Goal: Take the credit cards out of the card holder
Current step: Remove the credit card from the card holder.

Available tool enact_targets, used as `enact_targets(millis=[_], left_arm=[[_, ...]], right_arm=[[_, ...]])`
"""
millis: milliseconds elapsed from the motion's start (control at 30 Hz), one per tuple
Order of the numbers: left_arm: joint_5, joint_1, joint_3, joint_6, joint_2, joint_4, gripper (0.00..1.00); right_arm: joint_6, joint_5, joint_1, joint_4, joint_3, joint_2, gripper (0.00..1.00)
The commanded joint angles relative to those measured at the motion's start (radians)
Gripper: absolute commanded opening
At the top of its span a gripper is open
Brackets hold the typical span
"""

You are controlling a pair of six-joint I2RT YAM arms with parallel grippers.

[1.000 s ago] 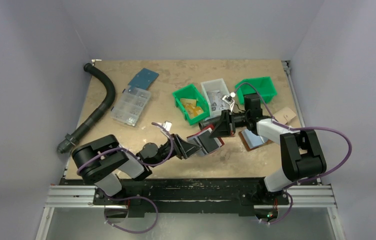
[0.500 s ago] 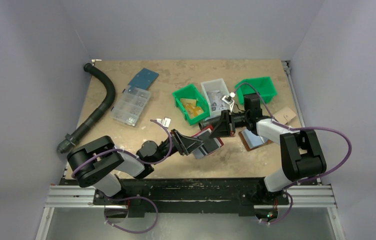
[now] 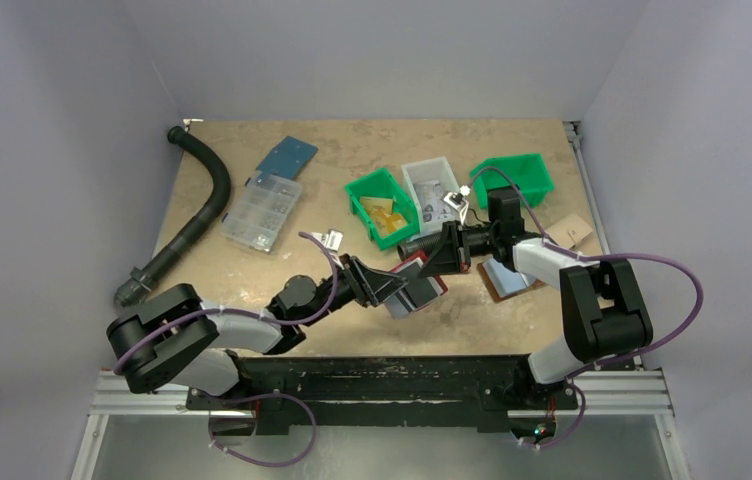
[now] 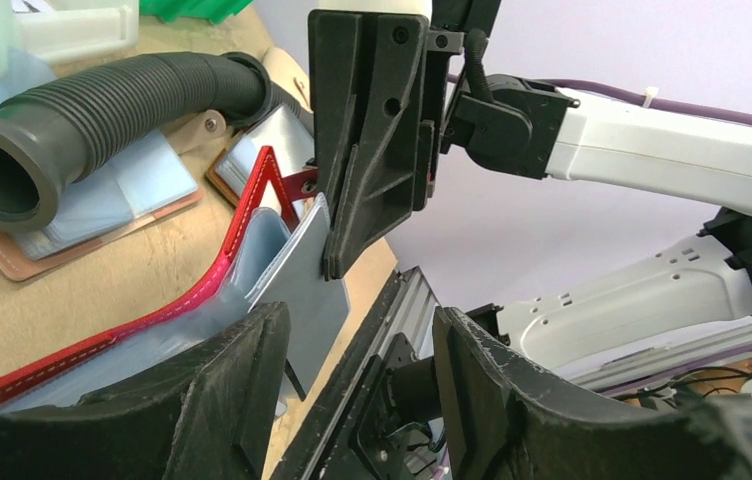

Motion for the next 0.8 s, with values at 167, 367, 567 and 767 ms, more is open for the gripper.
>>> enact_targets(millis=[167,367,567,767], left_arm=[[0.039,-0.002,0.047,0.039,0.007,-0.031,0.54],[0.026,-0.002,0.051,0.06,-0.021,-0.099,0.53],[0.012,-0.002,0.047,0.072,-0.057,-0.166,0.54],[0.045,-0.002,0.046,0.055,-0.009,-0.098,0.54]], right_arm=[[0.014,-0.047,0.0,0.033,0.001,-0.009,0.0],[0.015,-0.047,0.0,0.032,0.003,-0.007,0.0],[0.015,-0.044,0.0,0.032,0.001,-0.006,0.0],[0.016,-0.044,0.0,0.033,0.001,-0.006,0.0]])
